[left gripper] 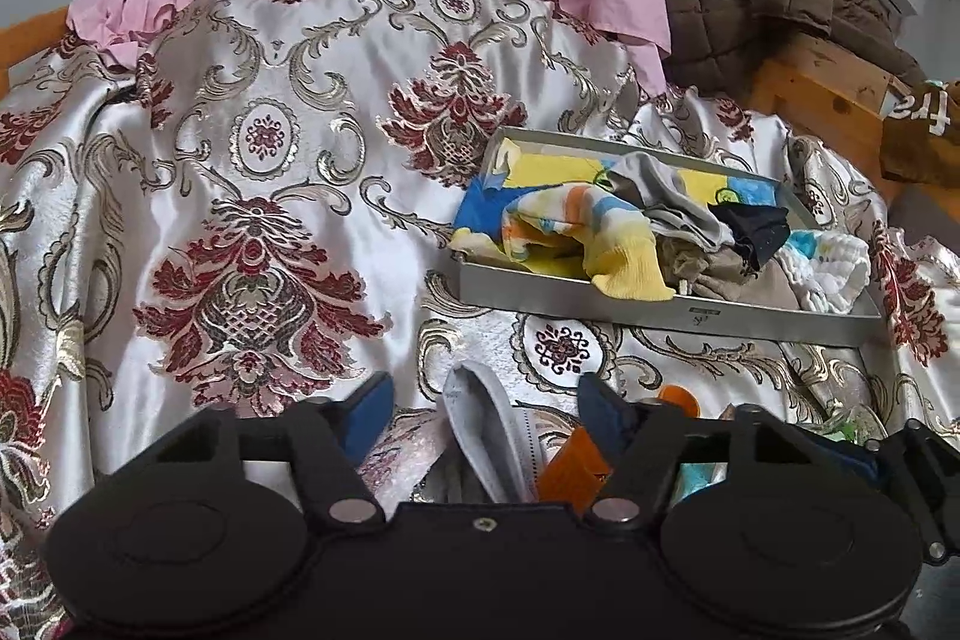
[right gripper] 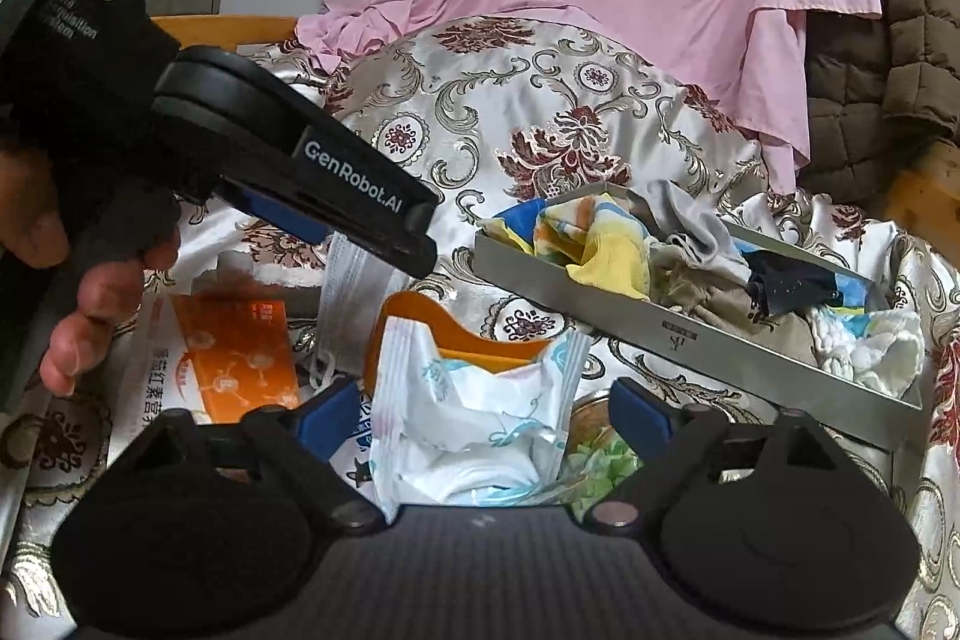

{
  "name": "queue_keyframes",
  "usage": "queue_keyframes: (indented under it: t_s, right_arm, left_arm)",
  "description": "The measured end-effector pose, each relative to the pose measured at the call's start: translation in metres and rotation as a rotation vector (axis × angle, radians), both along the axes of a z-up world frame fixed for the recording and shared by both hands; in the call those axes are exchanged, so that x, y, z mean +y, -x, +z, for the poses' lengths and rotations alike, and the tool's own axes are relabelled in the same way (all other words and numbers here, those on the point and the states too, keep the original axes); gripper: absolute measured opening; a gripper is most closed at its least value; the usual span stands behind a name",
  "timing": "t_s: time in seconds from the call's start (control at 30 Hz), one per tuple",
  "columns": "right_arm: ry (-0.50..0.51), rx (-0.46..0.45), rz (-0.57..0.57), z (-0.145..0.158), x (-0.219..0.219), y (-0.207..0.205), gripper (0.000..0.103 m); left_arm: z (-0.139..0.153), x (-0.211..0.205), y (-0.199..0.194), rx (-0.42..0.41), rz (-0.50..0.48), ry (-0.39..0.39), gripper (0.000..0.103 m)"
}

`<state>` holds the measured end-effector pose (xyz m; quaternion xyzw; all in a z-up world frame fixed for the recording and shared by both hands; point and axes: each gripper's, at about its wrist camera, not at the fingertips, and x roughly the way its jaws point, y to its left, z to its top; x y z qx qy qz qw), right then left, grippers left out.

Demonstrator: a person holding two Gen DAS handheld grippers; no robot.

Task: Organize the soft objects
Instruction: 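Grasp the grey folded item with the left tool while the right tool grasps the white diaper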

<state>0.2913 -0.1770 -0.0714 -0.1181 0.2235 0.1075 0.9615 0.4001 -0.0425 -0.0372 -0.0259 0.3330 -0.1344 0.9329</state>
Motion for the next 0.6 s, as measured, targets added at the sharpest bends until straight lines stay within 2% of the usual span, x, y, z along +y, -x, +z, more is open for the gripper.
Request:
queue_keyframes:
  t_s: [0.1,0.27,0.5,0.6]
  right_arm:
    - [-0.001,0.001,0.0,-0.0001,0.0,0.0008,0.085]
    - [-0.006,0.018,-0.001,-0.0011,0.0002,0.0019,0.073]
    - [-0.007,0.023,-0.012,-0.0017,0.0003,0.0029,0.067]
    - [-0.016,0.03,-0.014,-0.0021,-0.0005,0.0022,0.063]
  left_arm:
    - [-0.0008,-0.0019,-0.0012,0.011,-0.009,0.008,0.049]
    - [-0.004,-0.0036,-0.001,0.027,-0.008,0.011,0.038]
    - [-0.007,-0.0001,0.0001,0.043,0.024,0.03,0.019]
    - [-0.0081,0.0032,0.0,0.055,0.048,0.061,0.016]
